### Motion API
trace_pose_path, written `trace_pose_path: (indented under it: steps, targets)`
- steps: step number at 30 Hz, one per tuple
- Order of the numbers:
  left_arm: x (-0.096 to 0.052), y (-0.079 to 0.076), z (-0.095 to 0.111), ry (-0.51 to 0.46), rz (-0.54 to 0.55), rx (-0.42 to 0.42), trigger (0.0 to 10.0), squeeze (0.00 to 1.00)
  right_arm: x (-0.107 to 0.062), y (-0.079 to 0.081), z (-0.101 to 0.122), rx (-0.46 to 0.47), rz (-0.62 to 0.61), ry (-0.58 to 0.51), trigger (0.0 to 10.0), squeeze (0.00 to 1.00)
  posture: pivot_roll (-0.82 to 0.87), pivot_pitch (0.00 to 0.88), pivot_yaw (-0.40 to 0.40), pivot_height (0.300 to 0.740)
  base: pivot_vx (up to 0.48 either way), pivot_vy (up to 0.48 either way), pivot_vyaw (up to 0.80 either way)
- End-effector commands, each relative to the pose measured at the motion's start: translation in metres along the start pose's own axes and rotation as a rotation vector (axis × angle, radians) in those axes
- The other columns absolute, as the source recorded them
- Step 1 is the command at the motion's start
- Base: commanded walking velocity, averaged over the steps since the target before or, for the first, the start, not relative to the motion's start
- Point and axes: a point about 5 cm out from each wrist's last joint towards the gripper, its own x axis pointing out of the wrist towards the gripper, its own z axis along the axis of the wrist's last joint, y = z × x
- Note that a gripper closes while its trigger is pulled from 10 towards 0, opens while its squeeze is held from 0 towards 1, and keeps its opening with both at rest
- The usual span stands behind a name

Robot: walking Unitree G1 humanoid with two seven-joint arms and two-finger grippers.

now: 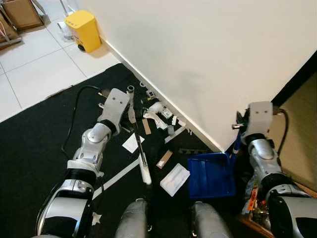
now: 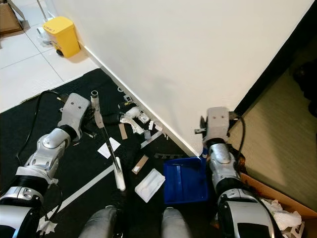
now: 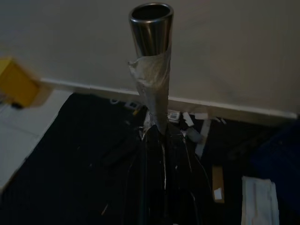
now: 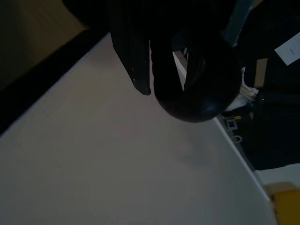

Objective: Sweep floor

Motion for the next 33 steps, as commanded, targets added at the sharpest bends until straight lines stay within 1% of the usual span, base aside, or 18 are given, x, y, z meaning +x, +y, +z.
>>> trace_pose_path:
  steps: [1, 5, 6, 7, 8, 9, 11, 12, 13, 14, 16, 18, 21, 24, 25, 28, 31, 33]
  targets:
    - [-0.002, 0.0, 0.004, -0.021, -0.039, 0.058, 10.0, 0.0, -0.002, 0.005, -0.008, -0.008, 0.024, 0.053, 10.0, 0.0, 0.04, 0.089, -0.011, 0.74, 0.0, 0.0, 0.0]
    - [0.003, -0.009, 0.005, -0.02, -0.062, 0.073, 10.0, 0.0, -0.001, 0.004, -0.009, -0.003, 0.02, 0.072, 10.0, 0.0, 0.05, 0.094, -0.017, 0.74, 0.0, 0.0, 0.0]
    - [0.007, -0.015, 0.008, -0.029, -0.077, 0.075, 10.0, 0.0, -0.001, 0.008, -0.01, -0.002, 0.033, 0.073, 10.0, 0.0, 0.04, 0.098, -0.021, 0.74, 0.0, 0.0, 0.0]
    - [0.007, -0.015, 0.008, -0.029, -0.077, 0.075, 10.0, 0.0, -0.001, 0.008, -0.01, -0.002, 0.033, 0.073, 10.0, 0.0, 0.04, 0.098, -0.021, 0.74, 0.0, 0.0, 0.0]
    - [0.015, -0.025, 0.012, -0.041, -0.09, 0.067, 10.0, 0.0, -0.001, 0.013, -0.01, 0.004, 0.054, 0.074, 10.0, 0.0, 0.04, 0.099, -0.022, 0.74, 0.0, 0.0, 0.0]
    - [0.015, -0.025, 0.012, -0.041, -0.09, 0.067, 10.0, 0.0, -0.001, 0.013, -0.01, 0.004, 0.054, 0.074, 10.0, 0.0, 0.04, 0.099, -0.022, 0.74, 0.0, 0.0, 0.0]
    - [0.033, -0.047, 0.028, -0.079, -0.12, 0.013, 10.0, 0.0, -0.001, 0.025, -0.01, 0.02, 0.1, 0.073, 10.0, 0.0, 0.03, 0.1, -0.017, 0.74, 0.0, 0.0, 0.0]
    - [0.033, -0.047, 0.028, -0.079, -0.12, 0.013, 10.0, 0.0, -0.001, 0.025, -0.01, 0.02, 0.1, 0.073, 10.0, 0.0, 0.03, 0.1, -0.017, 0.74, 0.0, 0.0, 0.0]
    - [0.05, -0.069, 0.048, -0.123, -0.143, -0.041, 10.0, 0.0, 0.0, 0.033, -0.009, 0.041, 0.126, 0.07, 10.0, 0.0, 0.01, 0.101, -0.007, 0.74, 0.0, 0.0, 0.0]
    - [0.05, -0.069, 0.048, -0.123, -0.143, -0.041, 10.0, 0.0, 0.0, 0.033, -0.009, 0.041, 0.126, 0.07, 10.0, 0.0, 0.01, 0.101, -0.007, 0.74, 0.0, 0.0, 0.0]
    - [0.058, -0.084, 0.062, -0.15, -0.15, -0.073, 10.0, 0.0, 0.0, 0.038, -0.007, 0.05, 0.142, 0.068, 10.0, 0.0, 0.01, 0.1, -0.003, 0.74, 0.0, 0.0, 0.0]
    - [0.061, -0.088, 0.066, -0.157, -0.15, -0.081, 10.0, 0.0, 0.0, 0.04, -0.007, 0.05, 0.147, 0.068, 10.0, 0.0, 0.01, 0.1, -0.003, 0.74, 0.0, 0.0, 0.0]
    - [0.07, -0.107, 0.087, -0.2, -0.125, -0.135, 10.0, 0.0, 0.0, 0.048, -0.007, 0.057, 0.177, 0.065, 10.0, 0.0, -0.01, 0.097, 0.011, 0.74, 0.0, 0.0, 0.0]
    - [0.072, -0.111, 0.094, -0.22, -0.116, -0.153, 10.0, 0.0, -0.001, 0.051, -0.007, 0.059, 0.185, 0.064, 10.0, 0.0, -0.01, 0.096, 0.011, 0.74, 0.0, 0.0, 0.0]
    - [0.075, -0.113, 0.107, -0.257, -0.109, -0.193, 10.0, 0.0, -0.001, 0.052, -0.008, 0.061, 0.189, 0.064, 10.0, 0.0, -0.01, 0.095, 0.011, 0.74, 0.0, 0.0, 0.0]
    - [0.079, -0.111, 0.13, -0.326, -0.097, -0.264, 10.0, 0.0, -0.002, 0.052, -0.009, 0.063, 0.19, 0.065, 10.0, 0.0, -0.01, 0.093, 0.01, 0.74, 0.0, 0.0, 0.0]
    - [0.08, -0.102, 0.14, -0.373, -0.073, -0.277, 10.0, 0.0, -0.002, 0.051, -0.009, 0.063, 0.19, 0.065, 10.0, 0.0, -0.01, 0.091, 0.008, 0.74, 0.0, 0.0, 0.0]
    - [0.079, -0.087, 0.147, -0.422, -0.056, -0.261, 10.0, 0.0, -0.002, 0.049, -0.008, 0.063, 0.186, 0.064, 10.0, 0.0, -0.01, 0.091, 0.008, 0.74, 0.0, 0.0, 0.0]
